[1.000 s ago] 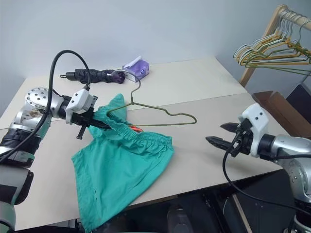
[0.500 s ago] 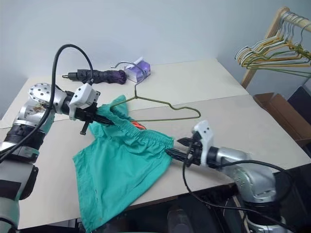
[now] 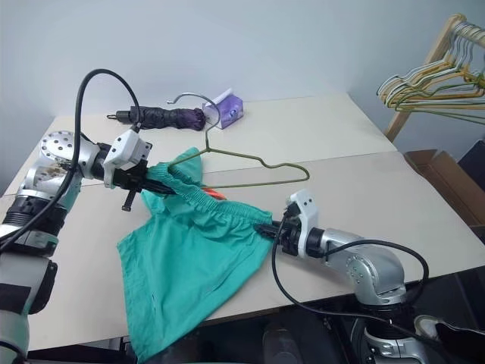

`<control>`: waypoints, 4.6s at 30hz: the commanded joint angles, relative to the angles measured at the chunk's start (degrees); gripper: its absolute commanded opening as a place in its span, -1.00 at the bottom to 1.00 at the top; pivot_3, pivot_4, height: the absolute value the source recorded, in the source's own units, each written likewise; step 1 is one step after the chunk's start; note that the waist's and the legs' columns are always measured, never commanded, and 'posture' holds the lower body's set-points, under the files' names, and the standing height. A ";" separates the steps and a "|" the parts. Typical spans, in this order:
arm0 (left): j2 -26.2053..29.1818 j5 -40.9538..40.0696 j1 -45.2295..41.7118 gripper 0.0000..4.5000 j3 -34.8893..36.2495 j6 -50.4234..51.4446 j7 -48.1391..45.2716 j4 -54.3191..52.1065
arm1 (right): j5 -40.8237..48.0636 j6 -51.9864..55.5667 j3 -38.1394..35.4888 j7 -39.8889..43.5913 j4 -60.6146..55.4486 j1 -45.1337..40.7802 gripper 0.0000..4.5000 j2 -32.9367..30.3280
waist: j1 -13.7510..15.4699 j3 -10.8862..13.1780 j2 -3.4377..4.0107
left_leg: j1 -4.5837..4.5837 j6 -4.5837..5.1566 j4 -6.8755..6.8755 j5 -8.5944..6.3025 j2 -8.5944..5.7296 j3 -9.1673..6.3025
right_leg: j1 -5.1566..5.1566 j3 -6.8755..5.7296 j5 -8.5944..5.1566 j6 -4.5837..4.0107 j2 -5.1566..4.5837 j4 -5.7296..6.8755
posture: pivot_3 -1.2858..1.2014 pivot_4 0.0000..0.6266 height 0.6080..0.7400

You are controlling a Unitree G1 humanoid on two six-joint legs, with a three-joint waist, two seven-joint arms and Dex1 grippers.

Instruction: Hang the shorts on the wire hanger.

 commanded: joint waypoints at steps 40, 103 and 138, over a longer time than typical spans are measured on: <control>12.52 5.63 -1.05 -0.96 -8.51 -6.91 -0.19 10.86 | 2.14 -12.41 -8.12 14.70 6.55 1.52 -0.97 -21.45 | 1.97 0.03 -0.01 | -0.10 0.04 0.00 -0.03 0.03 0.08 | -0.06 0.00 -0.01 0.01 0.03 -0.15 | -0.09 -0.81 1.00; -8.34 7.77 -4.85 -0.48 5.52 -6.77 -0.19 7.92 | -19.90 3.14 27.02 37.78 14.62 -46.63 -0.98 -25.98 | -2.30 0.01 0.08 | -0.67 0.03 0.06 -0.01 -0.03 -0.05 | -0.85 -0.05 0.02 -0.06 -0.06 0.23 | -0.08 -0.95 1.00; -24.34 -27.93 7.38 0.99 27.20 43.30 42.93 -45.91 | 0.60 35.43 -35.72 -10.94 -18.28 10.86 -0.98 -19.45 | -1.93 -0.07 0.23 | 0.23 0.02 0.03 -0.04 -0.08 0.00 | 0.27 0.05 -0.09 0.13 -0.06 0.00 | -0.20 -0.85 1.00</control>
